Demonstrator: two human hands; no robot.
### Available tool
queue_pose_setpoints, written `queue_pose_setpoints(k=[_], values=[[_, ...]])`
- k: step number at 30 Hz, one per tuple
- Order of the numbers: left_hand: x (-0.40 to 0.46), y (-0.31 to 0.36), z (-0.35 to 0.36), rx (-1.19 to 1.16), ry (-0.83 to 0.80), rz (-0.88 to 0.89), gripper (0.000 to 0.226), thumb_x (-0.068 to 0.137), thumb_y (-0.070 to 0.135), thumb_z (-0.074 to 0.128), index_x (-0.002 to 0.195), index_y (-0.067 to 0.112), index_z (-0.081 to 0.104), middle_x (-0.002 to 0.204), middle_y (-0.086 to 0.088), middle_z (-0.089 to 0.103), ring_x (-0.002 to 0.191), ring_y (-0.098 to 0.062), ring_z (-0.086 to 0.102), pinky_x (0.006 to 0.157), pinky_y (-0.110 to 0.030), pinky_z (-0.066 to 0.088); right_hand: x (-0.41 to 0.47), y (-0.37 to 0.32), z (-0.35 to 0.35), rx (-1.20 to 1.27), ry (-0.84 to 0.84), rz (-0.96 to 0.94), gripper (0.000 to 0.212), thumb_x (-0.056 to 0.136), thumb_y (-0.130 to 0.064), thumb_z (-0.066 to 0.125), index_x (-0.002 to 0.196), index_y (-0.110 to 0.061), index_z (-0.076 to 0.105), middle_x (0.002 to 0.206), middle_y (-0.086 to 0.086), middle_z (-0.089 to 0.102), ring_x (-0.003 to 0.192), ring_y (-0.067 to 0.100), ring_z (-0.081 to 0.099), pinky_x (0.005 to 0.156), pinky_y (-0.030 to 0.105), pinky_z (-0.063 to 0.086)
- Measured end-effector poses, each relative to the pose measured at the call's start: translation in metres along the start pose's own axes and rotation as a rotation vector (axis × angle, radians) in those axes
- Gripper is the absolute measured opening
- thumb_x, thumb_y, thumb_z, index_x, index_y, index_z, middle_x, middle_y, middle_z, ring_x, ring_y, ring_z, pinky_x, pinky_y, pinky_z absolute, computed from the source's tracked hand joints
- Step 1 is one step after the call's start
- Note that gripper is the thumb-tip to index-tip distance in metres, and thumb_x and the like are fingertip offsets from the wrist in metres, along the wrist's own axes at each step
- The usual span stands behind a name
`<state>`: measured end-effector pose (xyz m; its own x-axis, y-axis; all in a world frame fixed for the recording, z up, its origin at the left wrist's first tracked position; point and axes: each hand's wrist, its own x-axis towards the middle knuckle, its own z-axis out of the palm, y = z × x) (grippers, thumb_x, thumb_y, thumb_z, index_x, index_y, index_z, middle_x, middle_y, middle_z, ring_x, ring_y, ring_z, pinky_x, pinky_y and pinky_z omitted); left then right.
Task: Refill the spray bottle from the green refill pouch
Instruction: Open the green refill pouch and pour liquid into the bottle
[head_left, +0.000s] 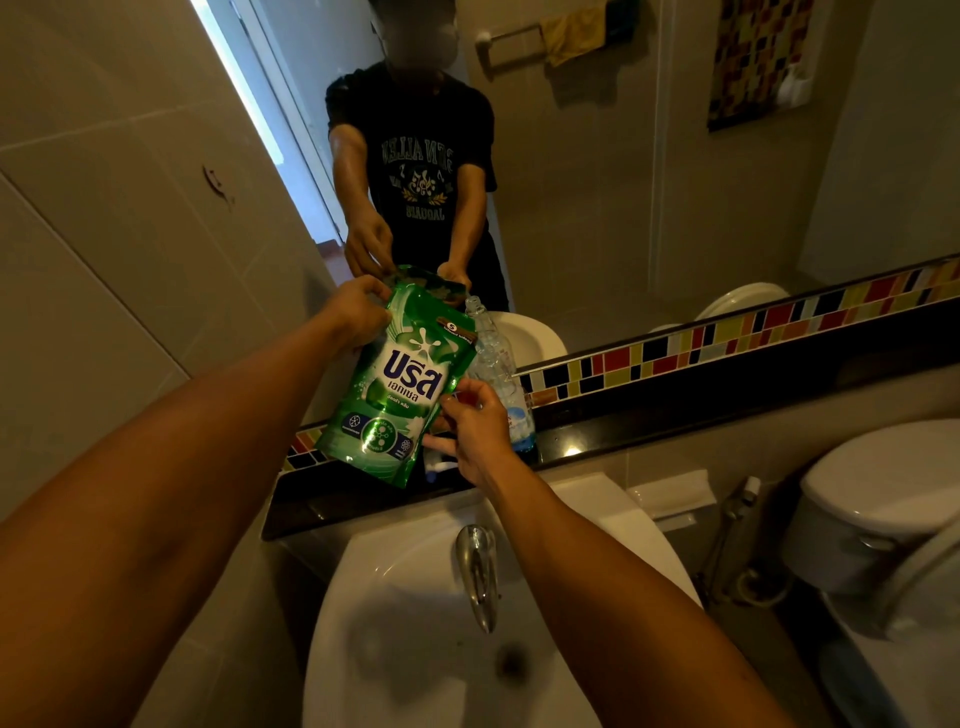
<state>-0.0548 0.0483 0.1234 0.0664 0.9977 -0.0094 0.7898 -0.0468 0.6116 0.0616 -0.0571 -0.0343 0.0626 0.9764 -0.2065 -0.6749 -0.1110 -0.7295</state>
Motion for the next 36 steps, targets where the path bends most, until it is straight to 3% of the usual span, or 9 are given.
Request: queue_pose_setpoints(k=[8,11,14,17,21,23,26,29,36], values=[[-0.009,-0.022,0.013,-0.163,0.062,0.026,0.028,0.097,0.004,0.057,0.123,0.012,0.054,0.113,-0.022,0.058,0.065,-0.015,0.053,0.051,-0.025,0.043,0.009,0.007,-0.004,-0.068,0.060,0.012,0.019,0.099,-0.007,0.062,0.117,-0.011,0.058,0.103,0.013,0.075,0.098,0.038,0.074,0.075,0.056,0.064],[-0.012,-0.031,0.022,-0.242,0.108,0.025,0.029,0.097,0.004,0.057,0.125,0.011,0.056,0.121,-0.029,0.060,0.064,-0.014,0.054,0.050,-0.024,0.043,0.011,0.006,-0.009,-0.115,0.095,0.019,0.013,0.100,-0.008,0.061,0.114,-0.006,0.059,0.108,0.020,0.074,0.092,0.032,0.073,0.068,0.047,0.066],[-0.015,-0.039,0.029,-0.317,0.147,0.021,0.026,0.096,0.003,0.059,0.120,0.012,0.056,0.123,-0.028,0.061,0.068,-0.012,0.055,0.052,-0.022,0.043,0.014,0.004,-0.013,-0.195,0.112,-0.001,0.014,0.102,-0.007,0.059,0.113,0.001,0.061,0.095,0.011,0.072,0.086,0.023,0.069,0.063,0.040,0.065],[-0.019,-0.050,0.035,-0.445,0.156,-0.006,0.025,0.096,0.003,0.057,0.119,0.013,0.057,0.119,-0.026,0.064,0.080,-0.021,0.062,0.064,-0.033,0.054,0.019,0.002,-0.018,-0.284,0.112,-0.037,0.008,0.103,-0.009,0.057,0.106,-0.004,0.061,0.088,0.007,0.069,0.079,0.017,0.065,0.063,0.039,0.065],[-0.024,-0.071,0.045,-0.570,0.147,-0.055,0.022,0.100,0.008,0.054,0.121,0.009,0.057,0.118,-0.018,0.065,0.103,-0.031,0.066,0.087,-0.045,0.058,0.025,0.003,-0.020,-0.377,0.127,-0.088,0.012,0.103,-0.009,0.058,0.091,-0.011,0.059,0.088,0.008,0.069,0.081,0.021,0.066,0.075,0.053,0.062],[-0.027,-0.083,0.050,-0.609,0.154,-0.057,0.022,0.100,0.010,0.054,0.122,0.008,0.059,0.120,-0.016,0.064,0.105,-0.028,0.065,0.086,-0.040,0.057,0.026,0.007,-0.020,-0.454,0.146,-0.129,0.014,0.102,-0.011,0.058,0.089,-0.014,0.061,0.096,0.014,0.072,0.092,0.031,0.071,0.083,0.063,0.060],[-0.033,-0.105,0.054,-0.685,0.194,-0.065,0.014,0.100,0.008,0.053,0.112,0.011,0.060,0.108,-0.013,0.065,0.096,-0.024,0.063,0.073,-0.033,0.055,0.031,0.017,-0.018,-0.566,0.133,-0.194,0.015,0.101,-0.011,0.058,0.088,-0.017,0.062,0.102,0.019,0.072,0.103,0.039,0.070,0.087,0.063,0.059],[-0.042,-0.127,0.053,-0.782,0.241,-0.078,0.012,0.100,0.009,0.053,0.110,0.013,0.059,0.104,-0.013,0.067,0.092,-0.025,0.064,0.079,-0.044,0.056,0.035,0.024,-0.011,-0.679,0.103,-0.236,0.018,0.100,-0.010,0.058,0.085,-0.021,0.061,0.100,0.019,0.071,0.103,0.040,0.068,0.087,0.061,0.059],[-0.061,-0.174,0.031,-0.947,0.350,-0.137,0.013,0.102,0.008,0.052,0.099,0.020,0.058,0.096,-0.002,0.069,0.091,-0.021,0.067,0.080,-0.042,0.055,0.041,0.047,0.026,-0.825,-0.039,-0.268,0.017,0.100,-0.009,0.055,0.086,-0.018,0.057,0.100,0.025,0.066,0.100,0.045,0.066,0.086,0.060,0.059]])
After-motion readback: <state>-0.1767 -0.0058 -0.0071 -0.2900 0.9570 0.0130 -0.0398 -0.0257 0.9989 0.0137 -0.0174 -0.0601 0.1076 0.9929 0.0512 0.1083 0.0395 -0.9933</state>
